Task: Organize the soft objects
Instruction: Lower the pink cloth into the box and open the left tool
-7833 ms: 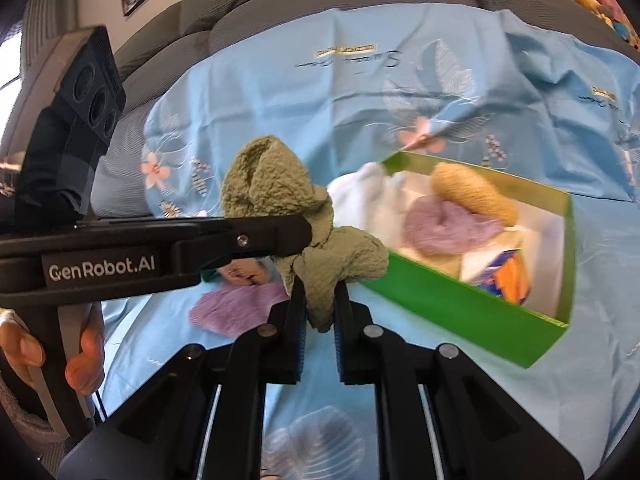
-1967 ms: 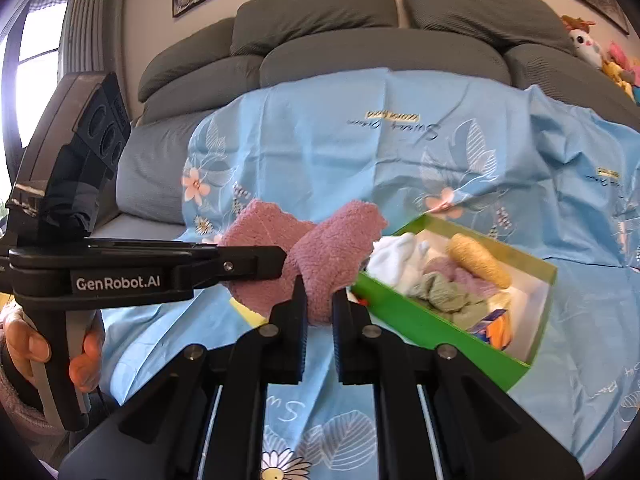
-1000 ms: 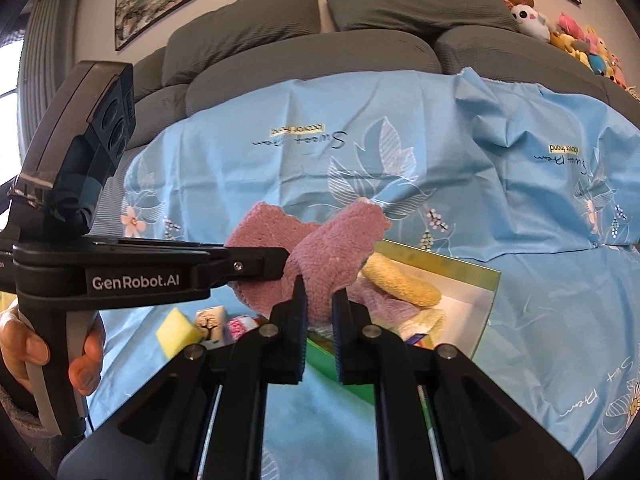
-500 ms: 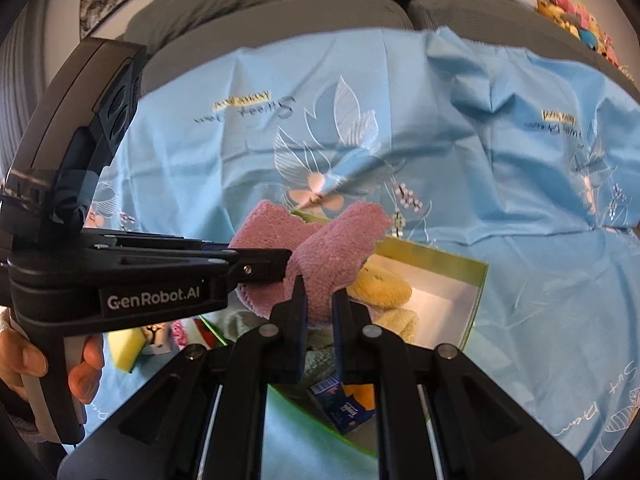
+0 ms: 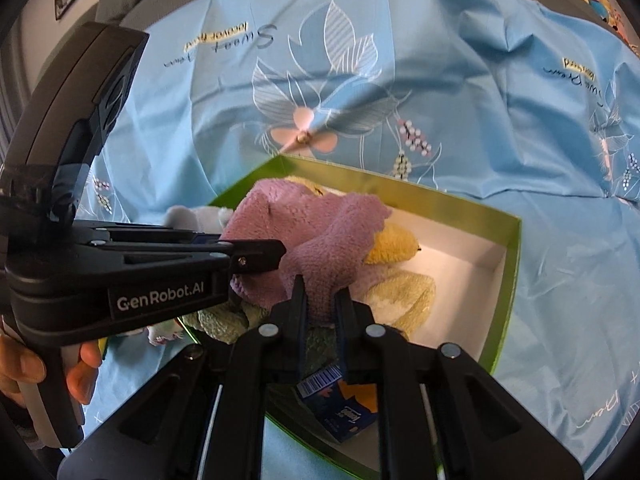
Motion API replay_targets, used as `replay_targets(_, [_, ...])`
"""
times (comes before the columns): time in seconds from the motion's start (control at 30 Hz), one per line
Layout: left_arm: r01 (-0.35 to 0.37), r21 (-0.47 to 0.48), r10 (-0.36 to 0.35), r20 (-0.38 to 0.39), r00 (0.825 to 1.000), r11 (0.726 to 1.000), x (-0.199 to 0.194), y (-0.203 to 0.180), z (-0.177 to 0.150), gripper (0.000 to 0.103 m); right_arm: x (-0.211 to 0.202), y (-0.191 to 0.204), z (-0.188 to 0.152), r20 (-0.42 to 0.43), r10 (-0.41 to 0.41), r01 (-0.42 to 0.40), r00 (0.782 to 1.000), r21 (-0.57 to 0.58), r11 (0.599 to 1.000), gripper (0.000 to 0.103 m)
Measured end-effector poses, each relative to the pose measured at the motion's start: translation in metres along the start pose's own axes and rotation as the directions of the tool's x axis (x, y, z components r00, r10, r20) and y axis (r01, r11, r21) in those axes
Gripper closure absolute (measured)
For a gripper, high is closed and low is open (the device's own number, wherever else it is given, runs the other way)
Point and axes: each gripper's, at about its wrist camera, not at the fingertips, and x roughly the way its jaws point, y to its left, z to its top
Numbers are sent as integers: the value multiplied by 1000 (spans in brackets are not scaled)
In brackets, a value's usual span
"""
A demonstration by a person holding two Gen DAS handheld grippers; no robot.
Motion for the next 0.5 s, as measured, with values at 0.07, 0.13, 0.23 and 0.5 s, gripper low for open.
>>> replay_targets(0.07, [-8, 0, 8, -3, 1000, 1000, 2, 0, -1, 93, 4, 1, 0, -20, -14, 14, 1000, -7, 1000, 89])
replay_targets(0.13, [-21, 6, 21, -14, 1000, 1000, 5, 0, -2, 93, 7, 2, -1, -40, -22, 21, 999, -8, 1000, 89])
replay_targets(0.23, [-33, 12, 33, -25, 999, 999, 8, 0, -2, 93, 10, 1, -2, -62, -29, 29, 998, -3, 1000, 88])
replay_targets(0.5, [-89, 22, 90, -50, 995, 996, 12, -1, -3, 52, 16, -2, -6, -96, -63, 65, 993, 16, 998, 58])
